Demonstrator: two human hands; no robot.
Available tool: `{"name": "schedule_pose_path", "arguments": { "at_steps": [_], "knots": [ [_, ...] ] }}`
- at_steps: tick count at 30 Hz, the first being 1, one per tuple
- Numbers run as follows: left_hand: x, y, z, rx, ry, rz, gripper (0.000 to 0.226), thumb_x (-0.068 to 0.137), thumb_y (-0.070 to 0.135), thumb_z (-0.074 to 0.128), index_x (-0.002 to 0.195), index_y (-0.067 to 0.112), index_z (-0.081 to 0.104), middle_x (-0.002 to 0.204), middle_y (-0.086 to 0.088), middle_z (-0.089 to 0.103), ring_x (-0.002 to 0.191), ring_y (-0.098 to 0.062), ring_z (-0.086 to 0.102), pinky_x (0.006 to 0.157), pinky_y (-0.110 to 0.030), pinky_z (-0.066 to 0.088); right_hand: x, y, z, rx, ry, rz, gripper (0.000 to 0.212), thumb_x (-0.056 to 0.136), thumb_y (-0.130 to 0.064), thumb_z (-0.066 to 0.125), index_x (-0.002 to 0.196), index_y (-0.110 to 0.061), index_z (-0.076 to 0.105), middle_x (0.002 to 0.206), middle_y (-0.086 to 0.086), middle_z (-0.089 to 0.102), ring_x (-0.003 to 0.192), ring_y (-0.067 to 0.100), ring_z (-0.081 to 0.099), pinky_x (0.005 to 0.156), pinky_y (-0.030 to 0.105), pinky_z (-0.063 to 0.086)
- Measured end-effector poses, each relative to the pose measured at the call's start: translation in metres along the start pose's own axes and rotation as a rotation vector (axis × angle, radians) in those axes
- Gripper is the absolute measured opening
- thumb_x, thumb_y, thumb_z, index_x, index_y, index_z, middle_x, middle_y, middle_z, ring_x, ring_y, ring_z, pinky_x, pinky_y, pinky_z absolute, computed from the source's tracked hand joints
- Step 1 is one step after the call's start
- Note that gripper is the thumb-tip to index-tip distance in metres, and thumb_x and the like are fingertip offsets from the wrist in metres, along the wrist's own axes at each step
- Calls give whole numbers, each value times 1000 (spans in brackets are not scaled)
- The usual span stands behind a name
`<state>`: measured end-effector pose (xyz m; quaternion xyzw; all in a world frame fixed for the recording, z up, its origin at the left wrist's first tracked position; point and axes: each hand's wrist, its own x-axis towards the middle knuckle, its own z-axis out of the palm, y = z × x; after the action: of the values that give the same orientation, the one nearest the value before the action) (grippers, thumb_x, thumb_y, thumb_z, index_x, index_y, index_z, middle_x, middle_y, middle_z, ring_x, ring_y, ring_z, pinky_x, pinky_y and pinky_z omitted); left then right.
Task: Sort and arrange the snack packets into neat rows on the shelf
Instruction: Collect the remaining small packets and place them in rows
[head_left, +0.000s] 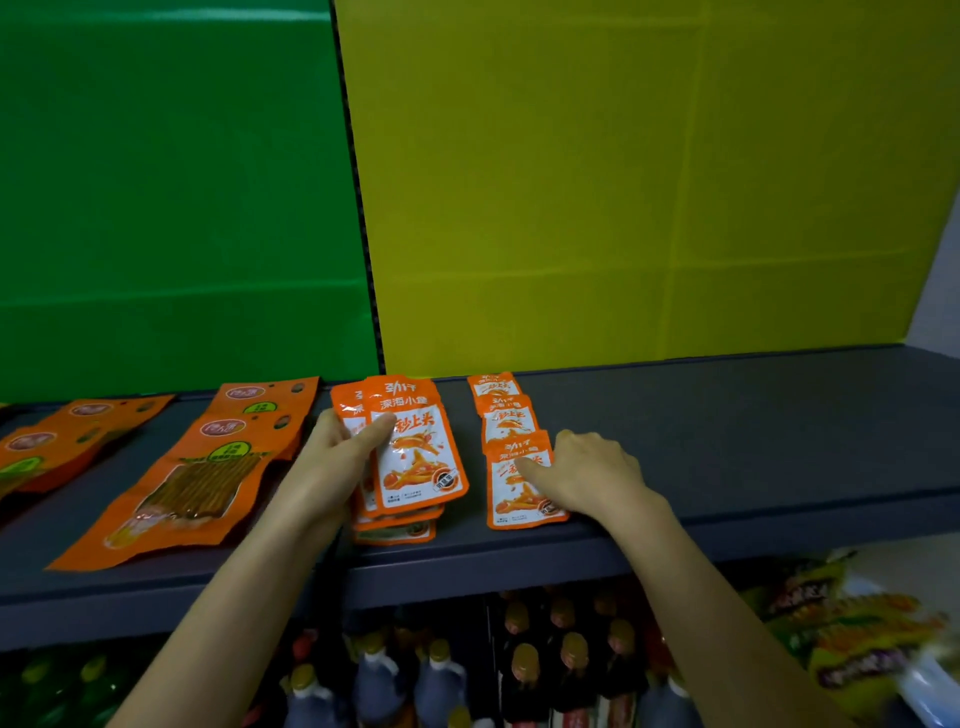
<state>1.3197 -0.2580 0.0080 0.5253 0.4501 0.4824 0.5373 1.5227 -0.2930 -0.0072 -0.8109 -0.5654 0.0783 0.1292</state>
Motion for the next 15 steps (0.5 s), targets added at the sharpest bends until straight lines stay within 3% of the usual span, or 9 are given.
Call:
{"name": "schedule_pose_path", "arguments": {
  "at_steps": [4,6,10,12,15],
  "knots": [
    [1,1,20,18,-38,-5,33,91,23,54,120,12,43,94,-7,67,75,-22,67,55,-33,57,-3,7,-10,-34,200,-73,56,93,-56,32,117,-9,51,122,10,57,111,30,55,83,36,42],
    [3,2,34,9,-71,-5,34,92,22,53,122,11,42,94,-8,67,70,-19,68,50,-28,58,-3,9,-18,74,271,-166,52,95,-55,28,108,-14,56,115,6,61,106,28,57,79,35,41],
    [8,3,69,-7,-115,4,33,92,20,53,121,8,44,91,-9,68,55,-11,70,49,-25,57,6,9,-33,393,112,-295,43,87,-64,36,87,-26,55,98,-3,66,96,20,60,81,37,46],
    [13,6,87,-16,-112,-4,29,91,21,55,117,9,48,90,-9,69,55,-11,70,48,-25,57,20,17,-35,455,123,-323,34,83,-60,52,77,-26,51,88,-3,66,89,19,64,79,40,51],
    [24,10,107,-39,-119,-46,17,93,22,52,108,13,53,86,-8,70,57,-14,70,50,-27,57,45,32,-38,628,68,-333,31,82,-48,63,77,-20,49,93,8,71,88,24,68,79,43,52]
  ]
}}
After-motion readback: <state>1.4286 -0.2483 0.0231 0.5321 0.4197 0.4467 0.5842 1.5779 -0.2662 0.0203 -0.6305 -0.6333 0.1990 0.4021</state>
